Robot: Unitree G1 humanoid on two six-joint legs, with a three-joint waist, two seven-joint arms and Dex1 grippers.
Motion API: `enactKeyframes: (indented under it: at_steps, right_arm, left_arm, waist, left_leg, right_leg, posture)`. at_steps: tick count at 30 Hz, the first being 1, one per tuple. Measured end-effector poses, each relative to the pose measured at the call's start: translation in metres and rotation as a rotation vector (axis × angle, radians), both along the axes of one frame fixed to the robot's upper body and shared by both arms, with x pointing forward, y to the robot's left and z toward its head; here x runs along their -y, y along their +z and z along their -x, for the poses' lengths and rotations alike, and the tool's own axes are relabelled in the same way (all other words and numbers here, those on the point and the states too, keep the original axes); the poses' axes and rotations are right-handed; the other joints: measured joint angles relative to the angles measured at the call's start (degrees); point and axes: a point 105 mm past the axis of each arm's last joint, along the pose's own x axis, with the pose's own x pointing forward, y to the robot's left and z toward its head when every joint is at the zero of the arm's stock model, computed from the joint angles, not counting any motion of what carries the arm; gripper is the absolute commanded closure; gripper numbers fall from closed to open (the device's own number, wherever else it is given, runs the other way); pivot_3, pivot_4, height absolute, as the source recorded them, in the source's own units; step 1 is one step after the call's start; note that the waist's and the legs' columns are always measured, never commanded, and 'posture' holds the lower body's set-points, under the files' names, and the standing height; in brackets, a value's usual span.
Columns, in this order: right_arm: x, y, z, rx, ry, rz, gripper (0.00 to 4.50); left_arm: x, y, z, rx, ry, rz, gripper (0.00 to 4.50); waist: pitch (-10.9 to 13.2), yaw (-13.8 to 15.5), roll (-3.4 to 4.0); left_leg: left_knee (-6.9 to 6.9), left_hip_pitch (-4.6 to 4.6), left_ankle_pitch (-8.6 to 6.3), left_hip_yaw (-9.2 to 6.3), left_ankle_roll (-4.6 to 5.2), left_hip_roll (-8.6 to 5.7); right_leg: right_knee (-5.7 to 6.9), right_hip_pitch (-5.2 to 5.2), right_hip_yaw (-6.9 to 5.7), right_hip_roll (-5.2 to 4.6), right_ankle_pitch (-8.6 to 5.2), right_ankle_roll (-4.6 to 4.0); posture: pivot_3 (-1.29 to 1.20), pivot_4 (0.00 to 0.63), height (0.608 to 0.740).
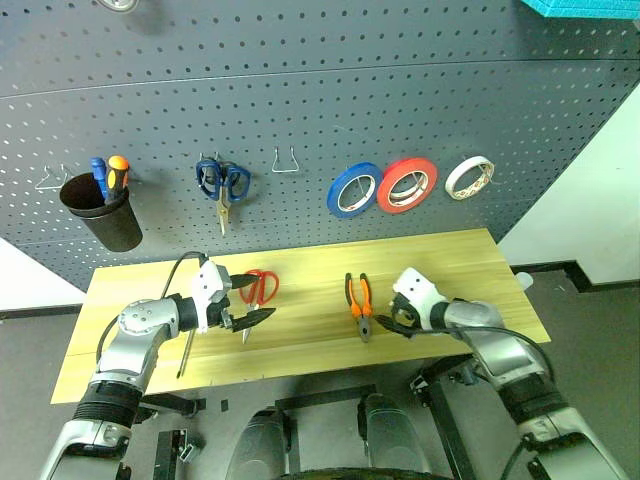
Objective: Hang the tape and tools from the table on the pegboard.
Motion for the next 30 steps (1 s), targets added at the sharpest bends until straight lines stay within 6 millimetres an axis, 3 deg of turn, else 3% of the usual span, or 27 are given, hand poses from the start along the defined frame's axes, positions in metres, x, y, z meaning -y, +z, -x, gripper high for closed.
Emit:
enactKeyframes:
  at_steps: [10,20,30]
  right_arm:
    - [-0.052,-0.001,-0.013,-0.244,-0.248,-0.007,0.01]
    - [-0.057,-0.02,-0.02,-0.308,-0.418,0.113,0.01]
    - [-0.057,-0.031,-0.026,-0.36,-0.533,0.115,0.01]
  left_arm:
    - [-0.006,-0.002,-0.001,-0.001,0.0,-0.019,0.36]
    - [0.0,-0.001,0.0,0.01,-0.005,-0.003,0.36]
    - [0.004,-0.001,0.003,0.014,0.001,0.02,0.36]
  waist:
    - [0.0,0.0,0.02]
    - [0.0,-0.1,0.03]
    - [0.0,-0.2,0.03]
  left_leg:
    - [-0.06,-0.03,0.0,-0.02,0.0,0.0]
    - [-0.1,-0.05,0.0,-0.03,0.0,0.0]
    - [-0.12,-0.05,0.0,-0.05,0.01,0.01]
  right_leg:
    - [0.1,-0.12,-0.01,0.0,-0.02,0.04]
    - [0.47,-0.32,0.0,0.0,-0.11,0.2]
    - [0.58,-0.4,0.01,0.02,-0.12,0.2]
  posture:
    - [-0.07,0.14,0.729]
    - [-0.05,0.139,0.729]
    - [-0.04,0.133,0.729]
